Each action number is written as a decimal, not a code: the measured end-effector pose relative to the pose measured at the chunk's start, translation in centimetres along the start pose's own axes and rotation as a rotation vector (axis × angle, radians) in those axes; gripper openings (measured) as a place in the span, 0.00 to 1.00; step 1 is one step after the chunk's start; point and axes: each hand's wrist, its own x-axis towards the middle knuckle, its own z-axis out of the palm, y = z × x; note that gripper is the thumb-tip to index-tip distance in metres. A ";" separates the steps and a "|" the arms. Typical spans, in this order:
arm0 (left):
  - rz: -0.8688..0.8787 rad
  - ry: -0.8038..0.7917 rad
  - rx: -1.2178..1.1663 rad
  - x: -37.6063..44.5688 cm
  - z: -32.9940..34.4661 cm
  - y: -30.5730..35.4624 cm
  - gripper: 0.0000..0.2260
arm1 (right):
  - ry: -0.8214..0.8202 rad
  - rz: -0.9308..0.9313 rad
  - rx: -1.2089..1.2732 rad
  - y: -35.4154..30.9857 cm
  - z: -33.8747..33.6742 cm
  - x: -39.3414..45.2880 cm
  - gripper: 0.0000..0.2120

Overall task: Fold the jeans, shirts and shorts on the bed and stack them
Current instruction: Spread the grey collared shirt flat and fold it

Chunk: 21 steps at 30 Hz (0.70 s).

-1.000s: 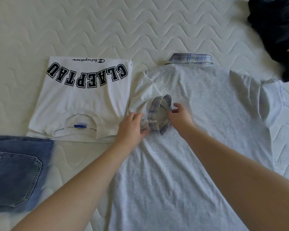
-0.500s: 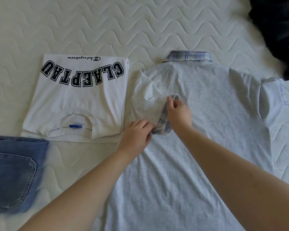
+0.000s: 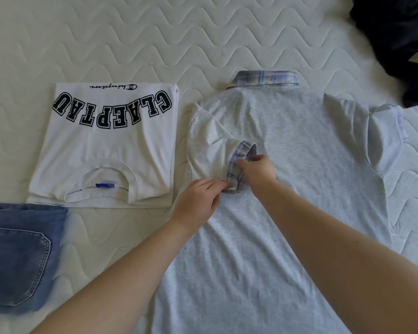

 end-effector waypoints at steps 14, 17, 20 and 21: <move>-0.055 0.262 0.046 0.6 -0.5 1.0 0.07 | 0.085 -0.030 0.093 -1.8 0.2 0.1 0.10; -0.006 0.267 0.017 1.2 0.0 2.2 0.05 | 0.096 -0.074 0.290 -1.3 -1.5 0.1 0.08; 0.035 0.246 -0.014 1.9 1.1 3.5 0.06 | 0.147 -0.172 0.343 -1.1 -3.5 0.5 0.11; 0.046 0.244 -0.022 2.1 1.6 3.9 0.07 | 0.177 -0.227 0.352 -1.0 -4.1 0.7 0.11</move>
